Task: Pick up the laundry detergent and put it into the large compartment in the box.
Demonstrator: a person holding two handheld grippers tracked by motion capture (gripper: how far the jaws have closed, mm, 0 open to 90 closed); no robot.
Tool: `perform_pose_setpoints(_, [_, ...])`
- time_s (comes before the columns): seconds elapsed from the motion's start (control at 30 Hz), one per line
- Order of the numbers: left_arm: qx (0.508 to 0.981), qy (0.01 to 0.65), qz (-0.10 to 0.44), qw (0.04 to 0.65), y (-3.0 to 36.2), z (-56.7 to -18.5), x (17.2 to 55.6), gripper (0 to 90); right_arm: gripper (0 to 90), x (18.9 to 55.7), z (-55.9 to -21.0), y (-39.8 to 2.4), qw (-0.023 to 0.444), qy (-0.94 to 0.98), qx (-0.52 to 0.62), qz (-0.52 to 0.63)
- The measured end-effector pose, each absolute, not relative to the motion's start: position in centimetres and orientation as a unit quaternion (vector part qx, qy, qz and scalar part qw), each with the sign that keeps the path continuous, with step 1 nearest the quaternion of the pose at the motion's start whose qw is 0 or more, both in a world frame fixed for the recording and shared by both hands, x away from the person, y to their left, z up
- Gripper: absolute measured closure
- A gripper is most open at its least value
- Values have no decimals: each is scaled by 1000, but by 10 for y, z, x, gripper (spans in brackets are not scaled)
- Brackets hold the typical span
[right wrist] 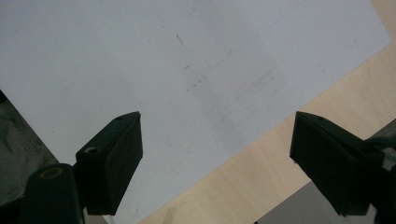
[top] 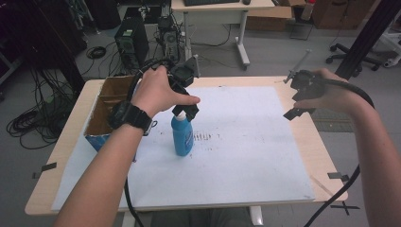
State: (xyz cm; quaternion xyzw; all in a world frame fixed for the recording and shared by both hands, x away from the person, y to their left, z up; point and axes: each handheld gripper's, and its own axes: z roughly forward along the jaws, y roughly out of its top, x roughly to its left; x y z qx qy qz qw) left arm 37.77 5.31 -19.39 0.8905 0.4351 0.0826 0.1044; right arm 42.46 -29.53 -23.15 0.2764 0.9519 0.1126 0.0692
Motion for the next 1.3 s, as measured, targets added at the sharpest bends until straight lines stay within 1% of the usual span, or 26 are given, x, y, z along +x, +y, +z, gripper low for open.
perform_pose_setpoints(0.23, [880,456,86,102,49,-193,381,135,169,426,-231,-295,69,952,275,114])
perform_pose_setpoints(0.57, [867,483,91,79,44,-198,391,135,169,426,-232,-297,69,953,273,115])
perform_pose_setpoints(1.3, [858,504,84,59,40,-216,405,135,169,428,-234,-297,70,953,273,111])
